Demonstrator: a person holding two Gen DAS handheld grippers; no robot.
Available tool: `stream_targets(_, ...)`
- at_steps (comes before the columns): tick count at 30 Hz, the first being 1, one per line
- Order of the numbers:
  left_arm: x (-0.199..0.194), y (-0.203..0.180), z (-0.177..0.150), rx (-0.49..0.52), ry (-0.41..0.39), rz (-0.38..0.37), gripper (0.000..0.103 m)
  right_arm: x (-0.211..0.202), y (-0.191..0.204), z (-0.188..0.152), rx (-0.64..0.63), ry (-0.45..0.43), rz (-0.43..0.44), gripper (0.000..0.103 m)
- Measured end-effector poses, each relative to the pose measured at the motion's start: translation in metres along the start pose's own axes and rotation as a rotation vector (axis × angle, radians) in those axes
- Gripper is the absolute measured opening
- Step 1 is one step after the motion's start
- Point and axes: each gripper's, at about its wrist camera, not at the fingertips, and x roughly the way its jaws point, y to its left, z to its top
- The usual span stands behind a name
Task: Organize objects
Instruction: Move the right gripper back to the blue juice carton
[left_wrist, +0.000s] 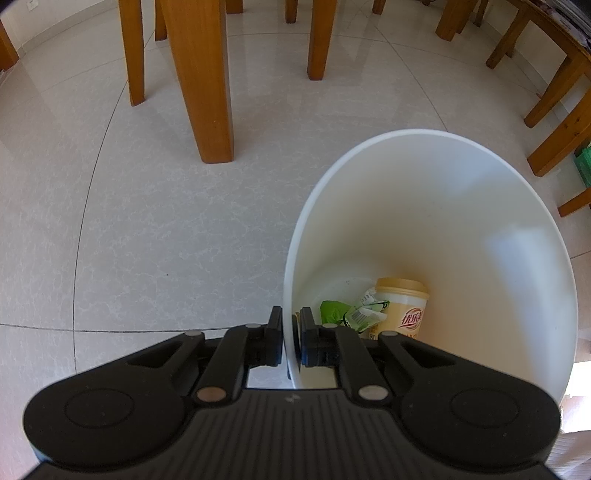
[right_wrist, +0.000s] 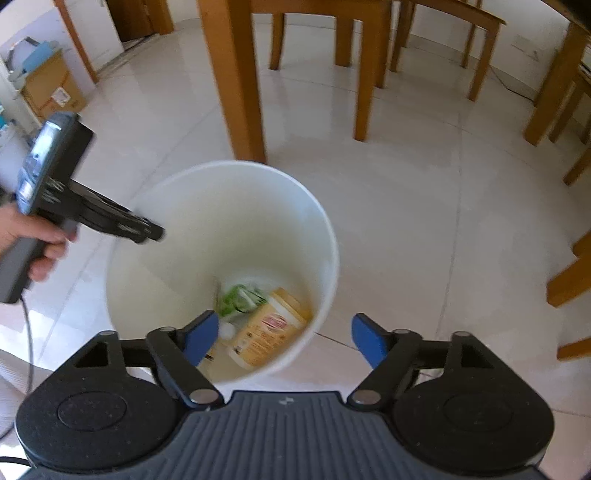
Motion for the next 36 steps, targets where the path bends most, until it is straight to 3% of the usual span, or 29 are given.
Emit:
stream_targets(9, 0.0, 0.0, 0.0, 0.001, -0.001, 0.002, 0.007, 0.038, -0.061, -0.072, 0.107, 0.055, -0.079, 0.092)
stream_targets(17, 0.001, 0.001, 0.002, -0.012, 0.004, -0.004, 0.007, 0.103, -0.106, -0.15, 0.053, 0.17, -0.169, 0.093)
stream_targets(20, 0.002, 0.0, 0.002, -0.006, 0.004, 0.0, 0.007, 0.117, -0.113, -0.176, -0.018, 0.157, -0.133, 0.093)
stream_targets(27, 0.001, 0.0, 0.0, -0.014, 0.006, -0.003, 0.007, 0.153, -0.127, -0.2, -0.138, 0.233, -0.194, 0.093)
stream_targets(36, 0.001, -0.002, 0.0, -0.032, 0.008, -0.011, 0.007, 0.188, -0.137, -0.211, -0.181, 0.29, -0.175, 0.093)
